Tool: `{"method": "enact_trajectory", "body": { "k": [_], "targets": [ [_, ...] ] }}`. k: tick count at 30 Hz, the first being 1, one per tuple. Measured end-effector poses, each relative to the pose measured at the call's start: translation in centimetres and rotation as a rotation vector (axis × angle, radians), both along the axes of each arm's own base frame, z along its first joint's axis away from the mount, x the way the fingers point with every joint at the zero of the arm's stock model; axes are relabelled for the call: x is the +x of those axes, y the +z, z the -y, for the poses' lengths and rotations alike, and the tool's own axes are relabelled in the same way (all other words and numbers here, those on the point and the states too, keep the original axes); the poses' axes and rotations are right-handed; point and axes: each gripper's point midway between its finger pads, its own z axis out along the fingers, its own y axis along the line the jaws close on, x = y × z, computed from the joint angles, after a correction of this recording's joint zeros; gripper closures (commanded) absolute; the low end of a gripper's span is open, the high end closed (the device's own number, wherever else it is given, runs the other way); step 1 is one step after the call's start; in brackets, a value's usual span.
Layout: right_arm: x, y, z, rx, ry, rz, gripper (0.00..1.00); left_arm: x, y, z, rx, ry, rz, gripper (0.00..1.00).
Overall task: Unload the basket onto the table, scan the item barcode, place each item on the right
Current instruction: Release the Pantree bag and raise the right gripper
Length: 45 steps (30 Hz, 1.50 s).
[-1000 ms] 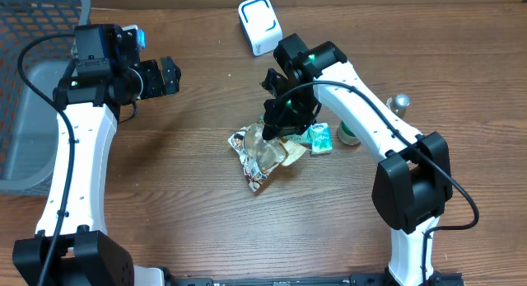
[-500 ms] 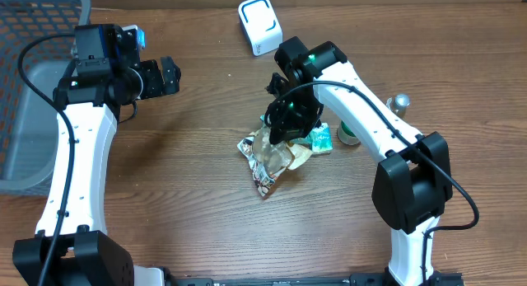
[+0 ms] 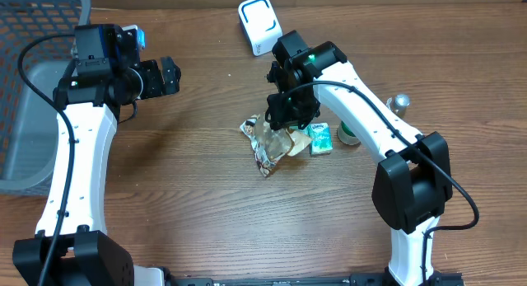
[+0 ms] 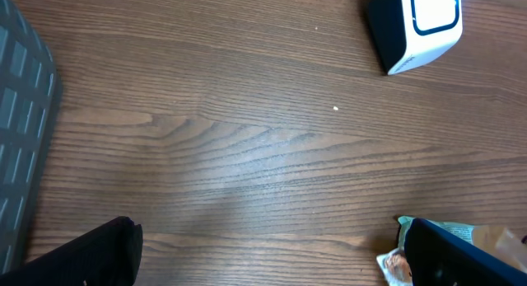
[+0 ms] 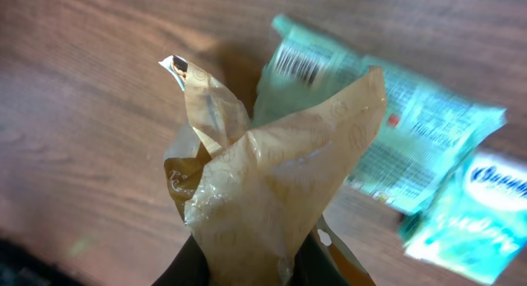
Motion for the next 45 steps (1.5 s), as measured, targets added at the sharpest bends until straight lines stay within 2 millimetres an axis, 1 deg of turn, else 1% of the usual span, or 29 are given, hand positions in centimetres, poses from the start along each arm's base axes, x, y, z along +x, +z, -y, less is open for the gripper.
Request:
{"method": "enact_trajectory", "body": {
  "k": [8, 9, 11, 13, 16, 17, 18, 20, 22, 23, 24, 25, 27, 31, 35, 39, 42, 45],
  "targets": [
    [1.9, 0.0, -0.5, 0.016, -0.04, 0.071, 0.84, 0.0, 0.0, 0.0, 0.0, 0.0, 0.0, 0.01],
    [2.1, -0.1, -0.6, 0.02, -0.05, 0.078, 0.8, 0.0, 0.0, 0.0, 0.0, 0.0, 0.0, 0.0],
    [2.2, -0.6, -0.7, 0.023, -0.058, 0.081, 0.77, 0.0, 0.0, 0.0, 0.0, 0.0, 0.0, 0.01],
    [2.0, -1.2, -0.6, 0.018, -0.066, 0.071, 0.75, 0.0, 0.0, 0.0, 0.0, 0.0, 0.0, 0.01],
    [1.8, -2.1, -0.4, 0.011, -0.072, 0.061, 0.67, 0.0, 0.0, 0.0, 0.0, 0.0, 0.0, 0.0],
    [1.7, -2.3, -0.4, 0.011, -0.074, 0.06, 0.57, 0.0, 0.0, 0.0, 0.0, 0.0, 0.0, 0.01],
    [1.7, -2.4, -0.4, 0.011, -0.076, 0.06, 0.41, 0.0, 0.0, 0.0, 0.0, 0.0, 0.0, 0.01],
    [1.9, -2.4, -0.4, 0.014, -0.079, 0.067, 0.14, 0.0, 0.0, 0.0, 0.0, 0.0, 0.0, 0.01],
    [2.3, -2.3, -0.6, 0.021, -0.078, 0.082, 0.0, 0.0, 0.0, 0.0, 0.0, 0.0, 0.0, 0.0],
    [2.6, -2.3, -0.7, 0.028, -0.075, 0.095, 0.0, 0.0, 0.0, 0.0, 0.0, 0.0, 0.0, 0.0],
    [3.4, -2.1, -0.7, 0.035, -0.089, 0.123, 0.0, 0.0, 0.0, 0.0, 0.0, 0.0, 0.0, 0.01],
    [3.5, -2.1, -0.6, 0.033, -0.088, 0.129, 0.0, 0.0, 0.0, 0.0, 0.0, 0.0, 0.0, 0.0],
    [4.8, -2.0, -0.2, 0.026, -0.108, 0.173, 0.0, 0.0, 0.0, 0.0, 0.0, 0.0, 0.0, 0.01],
    [8.0, -1.5, 1.4, -0.003, -0.161, 0.287, 0.0, 0.0, 0.0, 0.0, 0.0, 0.0, 0.0, 0.0],
    [10.3, -1.0, 3.1, -0.042, -0.212, 0.374, 0.0, 0.0, 0.0, 0.0, 0.0, 0.0, 0.0, 0.0],
    [11.3, -0.8, 4.4, -0.087, -0.241, 0.414, 0.0, 0.0, 0.0, 0.0, 0.0, 0.0, 0.0, 0.01],
    [11.9, -0.6, 4.5, -0.093, -0.251, 0.441, 0.0, 0.0, 0.0, 0.0, 0.0, 0.0, 0.0, 0.0],
    [12.0, -0.5, 4.6, -0.097, -0.254, 0.448, 0.0, 0.0, 0.0, 0.0, 0.0, 0.0, 0.0, 0.0]
  ]
}}
